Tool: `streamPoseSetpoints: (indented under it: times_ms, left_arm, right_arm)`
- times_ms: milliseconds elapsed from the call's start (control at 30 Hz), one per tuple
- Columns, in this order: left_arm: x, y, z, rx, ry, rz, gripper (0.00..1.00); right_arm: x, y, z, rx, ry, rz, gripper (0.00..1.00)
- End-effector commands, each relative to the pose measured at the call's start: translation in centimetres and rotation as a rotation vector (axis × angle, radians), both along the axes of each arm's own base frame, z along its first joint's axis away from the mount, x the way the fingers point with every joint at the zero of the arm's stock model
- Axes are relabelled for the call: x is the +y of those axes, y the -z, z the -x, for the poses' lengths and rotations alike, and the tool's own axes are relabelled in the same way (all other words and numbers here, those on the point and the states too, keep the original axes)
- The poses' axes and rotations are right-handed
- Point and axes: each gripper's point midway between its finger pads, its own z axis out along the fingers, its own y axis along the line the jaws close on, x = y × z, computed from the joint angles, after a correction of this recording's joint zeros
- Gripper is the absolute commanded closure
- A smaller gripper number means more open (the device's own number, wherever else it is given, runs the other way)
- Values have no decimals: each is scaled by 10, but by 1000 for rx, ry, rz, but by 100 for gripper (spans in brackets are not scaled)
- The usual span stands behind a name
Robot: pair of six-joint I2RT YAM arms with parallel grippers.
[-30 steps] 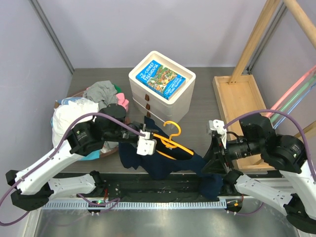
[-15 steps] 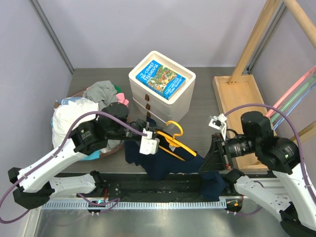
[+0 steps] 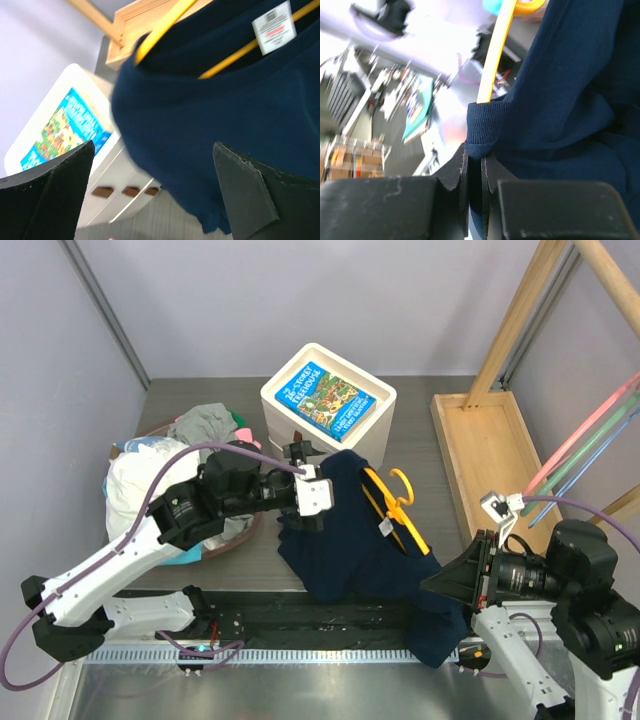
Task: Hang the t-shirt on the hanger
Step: Place the hanger at the clothesline.
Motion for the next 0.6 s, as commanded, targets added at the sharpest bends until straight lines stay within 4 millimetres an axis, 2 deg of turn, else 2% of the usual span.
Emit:
streamPoseSetpoints:
  times_ms: [0,133,200,233,300,367,400,467,500,567]
  left_arm:
    - [16,-22,-11,-17,-109,87,0]
    - [23,-23,-14,-30,-144,104,0]
    - [28,-24,-13,-34,-156,115,0]
    - [29,-24,-12,-33,-158,116,0]
    - [31,-22,-13,-32,-172,118,0]
    - [35,-21,-13,-28,-188,131,0]
    - [36,-22,-13,-27,-189,135,0]
    - [40,-25,-9,-23,-188,148,0]
    - [41,-25,-7,-23,-187,152,0]
    - [46,-28,-4,-28,-186,161,0]
  right_arm:
    - [-13,2,-4,63,216,28,99]
    - [-28,-5,-6,50,407,47,99]
    - [-38,-12,-16,23,516,55,99]
    - [-42,-23,-20,-18,563,39,99]
    - [-52,-36,-41,-35,697,15,99]
    - [-60,-62,-63,-79,795,-62,99]
    - [-69,-81,-81,-133,867,-99,99]
    - [-75,-101,-97,-159,924,-169,99]
    - [-79,-122,-110,-216,950,-215,99]
    - [-82,-135,-125,-241,969,-248,99]
